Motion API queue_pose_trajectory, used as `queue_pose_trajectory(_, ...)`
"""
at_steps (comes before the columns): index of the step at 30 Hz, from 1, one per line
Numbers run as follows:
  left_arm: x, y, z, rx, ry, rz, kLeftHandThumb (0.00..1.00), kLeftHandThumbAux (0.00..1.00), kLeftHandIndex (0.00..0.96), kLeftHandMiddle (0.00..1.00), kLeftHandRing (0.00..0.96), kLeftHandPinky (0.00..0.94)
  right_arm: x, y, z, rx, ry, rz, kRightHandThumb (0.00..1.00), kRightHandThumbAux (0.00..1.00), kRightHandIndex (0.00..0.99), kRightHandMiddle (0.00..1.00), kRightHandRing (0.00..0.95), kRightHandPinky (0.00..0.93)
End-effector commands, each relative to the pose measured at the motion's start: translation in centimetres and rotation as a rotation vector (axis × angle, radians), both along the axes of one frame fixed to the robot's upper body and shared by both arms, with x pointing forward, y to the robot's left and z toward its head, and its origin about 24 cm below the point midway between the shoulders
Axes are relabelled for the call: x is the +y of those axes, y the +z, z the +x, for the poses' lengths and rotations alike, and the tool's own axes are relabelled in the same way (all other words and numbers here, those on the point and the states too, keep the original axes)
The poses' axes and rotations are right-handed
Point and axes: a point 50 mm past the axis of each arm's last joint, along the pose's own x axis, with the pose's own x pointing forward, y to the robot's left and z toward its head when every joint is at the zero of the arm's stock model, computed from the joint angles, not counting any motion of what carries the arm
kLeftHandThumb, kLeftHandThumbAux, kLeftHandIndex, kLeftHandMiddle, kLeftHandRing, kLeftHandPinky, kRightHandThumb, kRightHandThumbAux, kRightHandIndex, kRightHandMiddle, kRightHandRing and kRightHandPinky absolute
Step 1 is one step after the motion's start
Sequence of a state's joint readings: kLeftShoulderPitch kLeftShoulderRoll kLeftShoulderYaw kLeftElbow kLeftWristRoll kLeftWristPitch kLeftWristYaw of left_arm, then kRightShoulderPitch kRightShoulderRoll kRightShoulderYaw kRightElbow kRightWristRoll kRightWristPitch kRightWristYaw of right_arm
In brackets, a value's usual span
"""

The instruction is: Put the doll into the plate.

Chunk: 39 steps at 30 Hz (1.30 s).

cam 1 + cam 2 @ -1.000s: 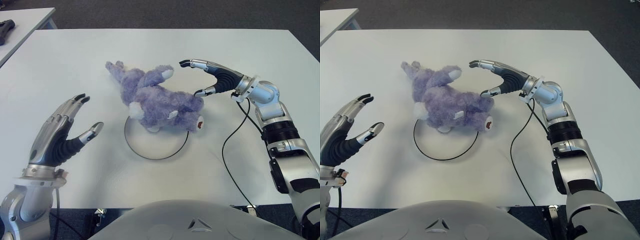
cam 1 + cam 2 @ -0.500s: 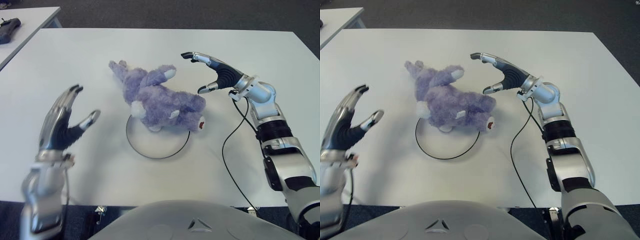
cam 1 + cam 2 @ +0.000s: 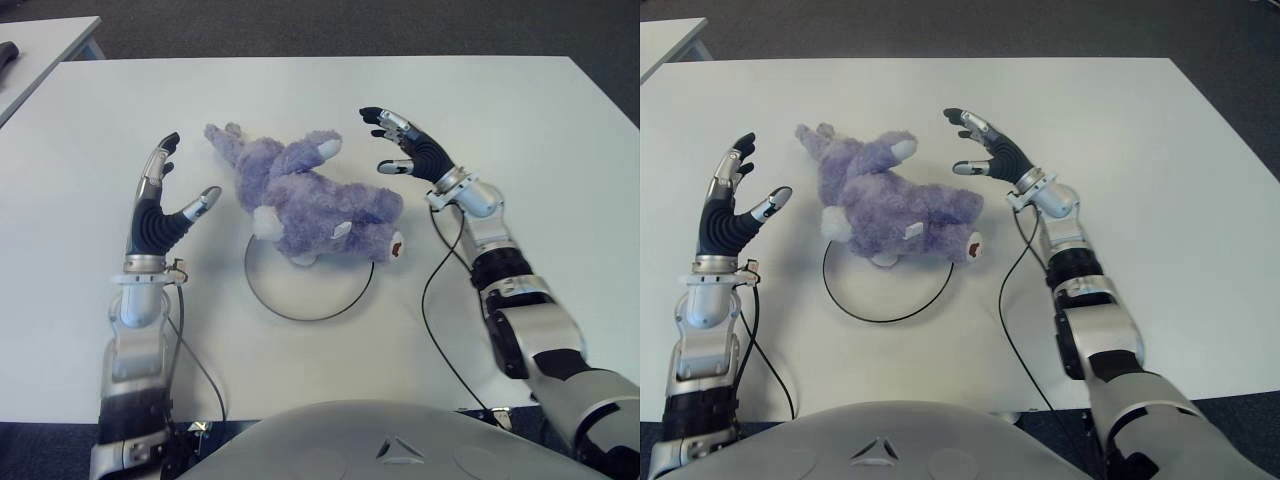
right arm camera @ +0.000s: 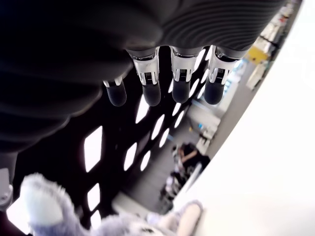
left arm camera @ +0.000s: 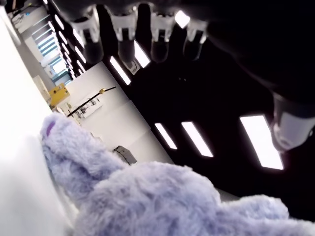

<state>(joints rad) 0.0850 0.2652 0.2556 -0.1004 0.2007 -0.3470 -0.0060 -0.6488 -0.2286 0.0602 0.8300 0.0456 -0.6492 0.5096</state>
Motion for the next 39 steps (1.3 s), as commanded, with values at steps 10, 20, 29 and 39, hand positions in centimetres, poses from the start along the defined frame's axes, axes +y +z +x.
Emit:
queue_pose_trajectory(10,-0.6,-0.3,3.9,0.034,-0.028,-0.196,0.0,0.441,0.0,0.0,0.0,0.0,2.7,-3.1,-0.3,0.122,-0.034,0.184,0.0,0.581,0.003,0.018,0.001,0.027)
queue_pose_trajectory(20,-0.8,-0.5,5.3,0.057,-0.038,-0.267,0.0,0.44,0.0,0.0,0.0,0.0,3.7,-3.6,-0.3,0.141,-0.062,0.219,0.0,0.594,0.025,0.036,0.026,0.053)
queue_pose_trajectory(29,-1.1,-1.3,5.4,0.058,-0.046,-0.304,0.0,0.447,0.0,0.009,0.0,0.0,4.1,-3.9,0.0,0.178,-0.099,0.256,0.0,0.615,0.041,0.037,0.025,0.045)
queue_pose_trajectory(39,-1.3,-1.9,5.5,0.055,-0.044,-0.33,0.0,0.433,0.0,0.016,0.0,0.0,3.8,-4.4,0.1,0.207,-0.147,0.27,0.0,0.61,0.05,0.034,0.021,0.044)
